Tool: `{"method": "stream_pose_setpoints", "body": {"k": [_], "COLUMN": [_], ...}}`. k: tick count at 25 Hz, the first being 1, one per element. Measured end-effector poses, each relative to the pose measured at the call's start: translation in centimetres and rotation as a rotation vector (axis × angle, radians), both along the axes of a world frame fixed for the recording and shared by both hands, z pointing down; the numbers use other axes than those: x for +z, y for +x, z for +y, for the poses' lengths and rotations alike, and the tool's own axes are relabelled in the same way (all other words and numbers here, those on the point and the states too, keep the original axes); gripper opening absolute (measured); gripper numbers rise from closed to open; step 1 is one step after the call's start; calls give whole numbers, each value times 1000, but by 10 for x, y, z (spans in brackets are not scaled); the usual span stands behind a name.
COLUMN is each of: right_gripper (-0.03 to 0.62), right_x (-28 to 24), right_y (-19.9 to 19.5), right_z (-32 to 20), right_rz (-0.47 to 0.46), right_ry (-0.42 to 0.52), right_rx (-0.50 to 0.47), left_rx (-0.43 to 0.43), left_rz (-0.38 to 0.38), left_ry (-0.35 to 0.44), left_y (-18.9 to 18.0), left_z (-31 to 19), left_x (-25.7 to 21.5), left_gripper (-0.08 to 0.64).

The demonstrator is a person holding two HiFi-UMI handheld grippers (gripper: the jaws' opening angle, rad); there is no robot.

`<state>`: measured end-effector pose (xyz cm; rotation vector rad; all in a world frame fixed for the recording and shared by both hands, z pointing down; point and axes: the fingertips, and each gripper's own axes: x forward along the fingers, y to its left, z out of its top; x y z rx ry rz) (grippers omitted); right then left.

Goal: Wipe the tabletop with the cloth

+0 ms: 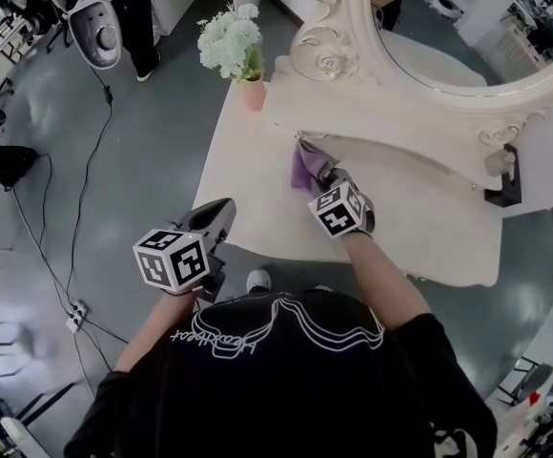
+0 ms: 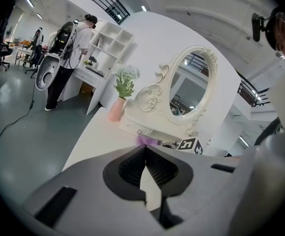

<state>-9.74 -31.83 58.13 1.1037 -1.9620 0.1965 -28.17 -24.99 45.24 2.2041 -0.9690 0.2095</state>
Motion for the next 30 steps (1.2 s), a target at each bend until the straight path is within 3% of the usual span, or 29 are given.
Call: {"method": "stream_pose_setpoints", "body": {"k": [15,23,30], "right_gripper": [46,46,46], "right_x": [-1,-1,-2], "right_y": [49,68,99], "right_z": [18,24,32], "right_rz": [5,-3,-4], "right_ry": [-10,-8,-14], "right_rx": [36,20,26], "left_rx": [19,-38,-33], "left_rz": [9,7,-2], "left_ry": [12,7,4], "left_y": [41,55,83], "left_z": [14,15,18], "left_x": [-6,-3,-4], "left_gripper": [4,4,4]}}
